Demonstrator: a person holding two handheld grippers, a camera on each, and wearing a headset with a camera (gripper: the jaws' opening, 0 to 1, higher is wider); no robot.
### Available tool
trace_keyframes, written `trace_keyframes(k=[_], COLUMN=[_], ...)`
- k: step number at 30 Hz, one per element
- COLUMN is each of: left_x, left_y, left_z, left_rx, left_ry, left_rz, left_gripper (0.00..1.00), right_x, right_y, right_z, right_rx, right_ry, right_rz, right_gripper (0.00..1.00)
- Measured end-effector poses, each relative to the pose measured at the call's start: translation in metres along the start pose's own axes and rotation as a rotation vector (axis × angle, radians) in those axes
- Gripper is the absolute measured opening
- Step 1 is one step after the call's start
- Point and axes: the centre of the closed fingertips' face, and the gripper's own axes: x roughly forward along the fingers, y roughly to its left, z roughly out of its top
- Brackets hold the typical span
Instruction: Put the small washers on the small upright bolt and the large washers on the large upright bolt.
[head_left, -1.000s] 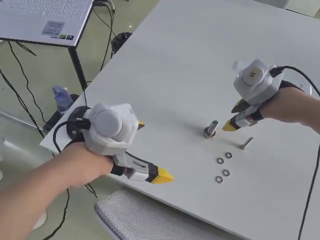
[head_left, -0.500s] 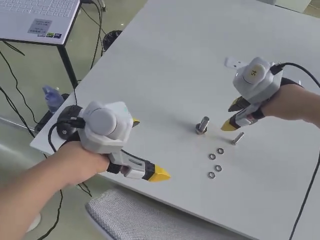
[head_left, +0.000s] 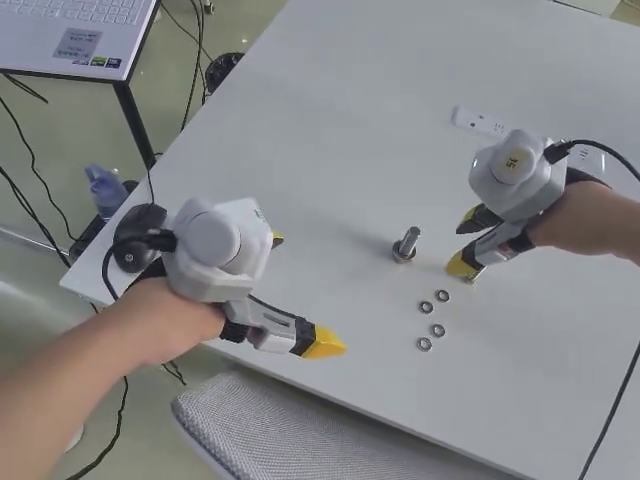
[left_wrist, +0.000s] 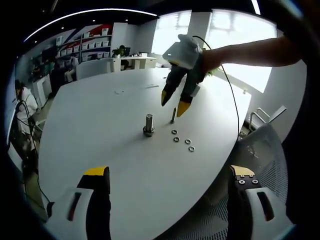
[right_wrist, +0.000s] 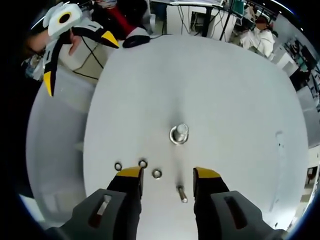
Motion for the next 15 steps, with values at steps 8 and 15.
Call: trace_keyframes(k=[8,15], left_x=[0.002,0.005], left_y=[0.0,-0.004], left_z=[0.0,0.0], left_rx=[0.019,0.022], left_ry=[0.011,0.018], left_rz=[-0.005,-0.011], left_gripper=[0.97,0.95], right_x=[0.014,0.023], right_y=[0.014,0.014], right_z=[-0.014,-0.019], right_rx=[-0.059,-0.068], right_ry=[0.032,0.019], right_rz=[0.031,0.004], right_gripper=[0.39,0.36])
